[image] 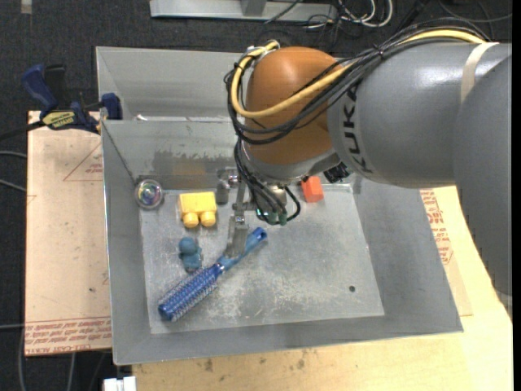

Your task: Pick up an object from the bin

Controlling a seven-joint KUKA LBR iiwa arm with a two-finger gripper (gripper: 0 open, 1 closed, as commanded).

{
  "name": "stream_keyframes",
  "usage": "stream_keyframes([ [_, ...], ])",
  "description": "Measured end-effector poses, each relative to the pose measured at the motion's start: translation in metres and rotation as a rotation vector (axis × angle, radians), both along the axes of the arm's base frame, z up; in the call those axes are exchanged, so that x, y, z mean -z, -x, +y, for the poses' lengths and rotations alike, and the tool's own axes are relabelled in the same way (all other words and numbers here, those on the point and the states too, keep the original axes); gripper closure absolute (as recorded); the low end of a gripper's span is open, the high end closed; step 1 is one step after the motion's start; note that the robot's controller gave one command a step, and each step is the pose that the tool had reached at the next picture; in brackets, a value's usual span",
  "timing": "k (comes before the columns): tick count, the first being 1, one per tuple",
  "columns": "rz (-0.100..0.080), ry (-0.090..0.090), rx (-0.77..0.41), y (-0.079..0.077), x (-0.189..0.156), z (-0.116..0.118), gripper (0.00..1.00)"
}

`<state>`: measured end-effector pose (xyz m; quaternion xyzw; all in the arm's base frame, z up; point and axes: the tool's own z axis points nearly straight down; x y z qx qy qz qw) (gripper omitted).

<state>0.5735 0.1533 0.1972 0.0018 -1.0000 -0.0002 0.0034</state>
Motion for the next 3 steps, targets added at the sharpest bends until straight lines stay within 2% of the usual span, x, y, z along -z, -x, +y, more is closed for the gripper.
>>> stream_keyframes([
  [1,-0.001,-0.001,-0.289,0.0543,0.1303,0.0068,0.00],
  [2,-0.006,-0.002,-0.287,0.0522,0.1275,0.0068,1.00],
  [3,-0.007,-0.002,-0.287,0.0521,0.1276,0.0068,0.00],
])
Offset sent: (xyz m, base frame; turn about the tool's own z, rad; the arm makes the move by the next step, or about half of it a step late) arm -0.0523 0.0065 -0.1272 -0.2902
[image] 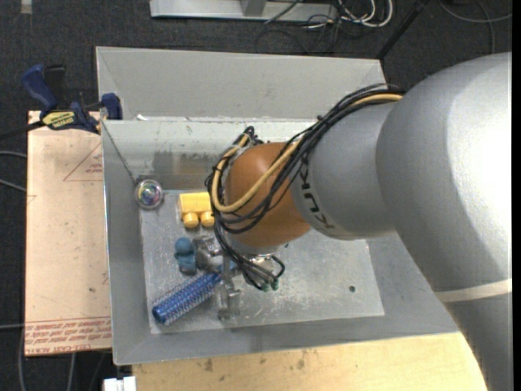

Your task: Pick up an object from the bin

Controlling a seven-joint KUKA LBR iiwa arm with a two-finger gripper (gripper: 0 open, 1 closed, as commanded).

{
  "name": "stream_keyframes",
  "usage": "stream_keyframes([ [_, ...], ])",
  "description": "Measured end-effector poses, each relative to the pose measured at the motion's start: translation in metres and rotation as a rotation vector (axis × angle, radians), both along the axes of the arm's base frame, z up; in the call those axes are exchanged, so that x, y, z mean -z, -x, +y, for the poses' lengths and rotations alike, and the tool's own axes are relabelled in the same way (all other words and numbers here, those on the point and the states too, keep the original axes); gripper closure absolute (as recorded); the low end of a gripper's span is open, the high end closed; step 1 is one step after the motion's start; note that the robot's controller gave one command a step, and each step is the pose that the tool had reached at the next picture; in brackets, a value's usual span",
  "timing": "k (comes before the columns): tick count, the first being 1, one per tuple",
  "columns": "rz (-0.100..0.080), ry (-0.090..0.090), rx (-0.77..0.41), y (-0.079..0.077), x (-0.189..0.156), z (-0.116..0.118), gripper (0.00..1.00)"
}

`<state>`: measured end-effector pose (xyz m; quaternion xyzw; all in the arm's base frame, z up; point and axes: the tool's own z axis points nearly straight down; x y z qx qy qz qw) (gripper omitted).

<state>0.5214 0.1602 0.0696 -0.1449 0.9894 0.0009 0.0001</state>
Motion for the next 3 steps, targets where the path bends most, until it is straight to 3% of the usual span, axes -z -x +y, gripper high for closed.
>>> stream_keyframes([
  [1,0.000,0.000,0.000,0.000,0.000,0.000,1.00],
  [2,-0.011,-0.002,0.032,-0.043,-0.127,-0.006,1.00],
  [3,-0.011,-0.001,0.022,-0.055,-0.283,-0.007,1.00],
])
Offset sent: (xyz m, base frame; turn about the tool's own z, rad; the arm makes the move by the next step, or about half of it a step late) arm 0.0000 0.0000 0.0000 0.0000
